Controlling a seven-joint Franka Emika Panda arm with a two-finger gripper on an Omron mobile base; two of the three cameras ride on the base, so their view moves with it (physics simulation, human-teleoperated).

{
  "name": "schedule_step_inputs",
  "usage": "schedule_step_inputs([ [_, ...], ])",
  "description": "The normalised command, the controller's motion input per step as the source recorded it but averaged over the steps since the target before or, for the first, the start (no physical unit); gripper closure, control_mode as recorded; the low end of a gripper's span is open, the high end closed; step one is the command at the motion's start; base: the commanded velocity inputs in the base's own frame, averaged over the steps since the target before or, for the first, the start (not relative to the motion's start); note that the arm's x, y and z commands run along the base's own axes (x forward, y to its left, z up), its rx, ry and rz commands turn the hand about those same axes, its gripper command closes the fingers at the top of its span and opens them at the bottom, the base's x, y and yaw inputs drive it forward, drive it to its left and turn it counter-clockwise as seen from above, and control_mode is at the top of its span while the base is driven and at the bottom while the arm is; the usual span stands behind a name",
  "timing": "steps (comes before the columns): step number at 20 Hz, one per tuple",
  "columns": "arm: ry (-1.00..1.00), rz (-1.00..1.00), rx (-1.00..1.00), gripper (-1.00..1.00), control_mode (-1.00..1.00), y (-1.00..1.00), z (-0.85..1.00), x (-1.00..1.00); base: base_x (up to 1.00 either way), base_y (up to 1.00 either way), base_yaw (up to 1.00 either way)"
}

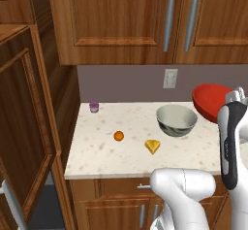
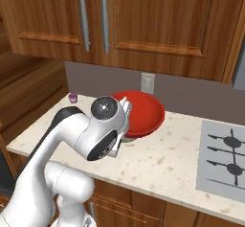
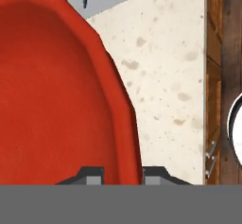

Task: Pick both bowls and place them on the counter. Then place the tangerine in one bowl and place the cheese in the other bowl.

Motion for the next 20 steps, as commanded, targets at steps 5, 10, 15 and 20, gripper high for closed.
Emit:
schedule_step_inputs([
  [5,-0.01,0.02,-0.11,1.0,-1.0,-0.5,-0.55,-0.12,0.0,0.0,0.0],
  [10,0.02,0.0,-0.04,1.0,-1.0,-0.59,-0.54,-0.02,0.0,0.0,0.0],
  [15,0.13,0.04,-0.06,1.0,-1.0,-0.43,-0.55,0.34,0.0,0.0,0.0],
  [20,0.11,0.15,-0.13,1.0,-1.0,-0.16,-0.52,0.51,0.0,0.0,0.0],
])
